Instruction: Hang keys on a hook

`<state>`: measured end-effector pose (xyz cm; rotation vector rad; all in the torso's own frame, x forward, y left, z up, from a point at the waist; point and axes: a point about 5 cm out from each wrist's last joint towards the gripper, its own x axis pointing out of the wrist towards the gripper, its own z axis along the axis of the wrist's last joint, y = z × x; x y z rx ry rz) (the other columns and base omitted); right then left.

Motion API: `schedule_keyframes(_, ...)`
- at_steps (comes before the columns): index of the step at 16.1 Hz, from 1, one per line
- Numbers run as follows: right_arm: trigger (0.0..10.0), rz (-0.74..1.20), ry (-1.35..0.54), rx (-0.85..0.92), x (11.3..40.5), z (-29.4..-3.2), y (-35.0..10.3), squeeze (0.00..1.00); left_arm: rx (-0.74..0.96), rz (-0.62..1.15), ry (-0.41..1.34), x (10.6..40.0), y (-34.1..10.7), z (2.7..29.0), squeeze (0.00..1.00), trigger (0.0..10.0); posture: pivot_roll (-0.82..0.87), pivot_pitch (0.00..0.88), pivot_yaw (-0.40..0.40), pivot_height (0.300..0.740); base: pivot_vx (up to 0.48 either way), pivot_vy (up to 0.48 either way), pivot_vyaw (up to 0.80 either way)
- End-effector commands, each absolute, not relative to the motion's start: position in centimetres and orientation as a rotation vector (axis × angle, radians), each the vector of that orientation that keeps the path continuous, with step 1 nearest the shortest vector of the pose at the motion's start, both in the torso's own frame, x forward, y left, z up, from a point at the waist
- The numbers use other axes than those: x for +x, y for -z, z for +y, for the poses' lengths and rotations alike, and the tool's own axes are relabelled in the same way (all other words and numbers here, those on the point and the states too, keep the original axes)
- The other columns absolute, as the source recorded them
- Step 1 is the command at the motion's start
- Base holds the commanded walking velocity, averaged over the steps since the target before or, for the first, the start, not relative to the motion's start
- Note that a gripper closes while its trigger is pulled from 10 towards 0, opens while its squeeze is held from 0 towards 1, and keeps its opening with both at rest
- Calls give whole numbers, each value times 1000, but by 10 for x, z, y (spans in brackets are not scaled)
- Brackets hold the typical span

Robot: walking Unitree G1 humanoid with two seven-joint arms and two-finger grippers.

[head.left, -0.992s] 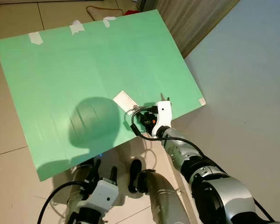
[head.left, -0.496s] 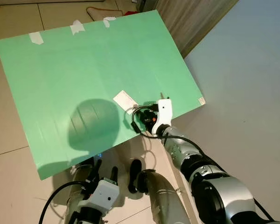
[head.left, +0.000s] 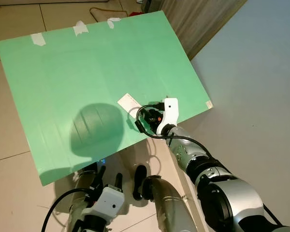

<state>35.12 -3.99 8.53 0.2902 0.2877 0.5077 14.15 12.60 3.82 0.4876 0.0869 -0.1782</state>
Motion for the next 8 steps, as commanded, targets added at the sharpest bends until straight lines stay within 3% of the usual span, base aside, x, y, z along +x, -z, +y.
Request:
schedule_keyframes(1,10000,338,-599,338,333,5,-81,0,471,125,213,129,-32,116,0,10000,366,496,-306,740,0,0,0)
schedule_keyframes(8,10000,379,-595,315,327,8,-72,0,474,137,206,125,-31,118,0,10000,368,515,-307,740,0,0,0)
